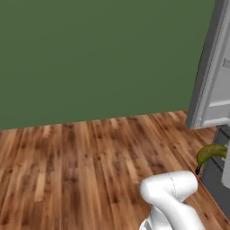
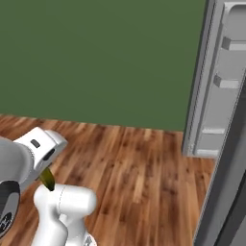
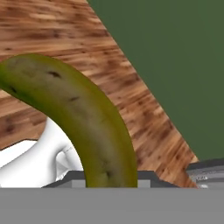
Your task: Place the beers on the top shelf of the fridge to keep them out of children's reach, and place the banana on lower shelves for easy access.
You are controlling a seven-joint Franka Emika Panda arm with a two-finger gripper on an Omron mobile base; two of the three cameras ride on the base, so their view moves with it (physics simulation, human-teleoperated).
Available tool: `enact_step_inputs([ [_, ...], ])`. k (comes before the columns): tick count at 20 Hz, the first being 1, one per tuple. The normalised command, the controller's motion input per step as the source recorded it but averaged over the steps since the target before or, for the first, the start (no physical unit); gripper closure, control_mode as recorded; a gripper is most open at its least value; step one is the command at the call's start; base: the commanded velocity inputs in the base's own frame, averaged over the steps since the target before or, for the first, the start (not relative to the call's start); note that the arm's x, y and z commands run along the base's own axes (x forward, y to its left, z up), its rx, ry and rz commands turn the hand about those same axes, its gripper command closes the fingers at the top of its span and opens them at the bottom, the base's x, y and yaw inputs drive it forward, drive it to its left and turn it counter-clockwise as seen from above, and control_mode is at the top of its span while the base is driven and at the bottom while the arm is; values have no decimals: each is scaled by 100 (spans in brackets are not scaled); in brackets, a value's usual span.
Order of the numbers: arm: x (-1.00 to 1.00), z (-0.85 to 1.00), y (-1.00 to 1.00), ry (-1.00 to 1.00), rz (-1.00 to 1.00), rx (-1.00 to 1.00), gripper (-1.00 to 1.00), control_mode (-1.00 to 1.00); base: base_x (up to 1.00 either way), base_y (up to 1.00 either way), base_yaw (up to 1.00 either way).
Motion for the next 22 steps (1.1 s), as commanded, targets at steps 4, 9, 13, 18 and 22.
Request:
enact_step_inputs([
  [4, 0, 0, 0, 0, 0, 0, 100, 100, 67, 0, -2],
  [9, 0, 0, 0, 0, 0, 0, 100, 100, 54, 0, -14],
  [13, 0, 0, 0, 0, 0, 0, 100, 100, 51, 0, -21],
  [18, 0, 0, 0, 0, 0, 0, 100, 100, 43, -5, -31],
  [22, 0, 0, 0, 0, 0, 0, 100, 100, 42, -6, -40],
])
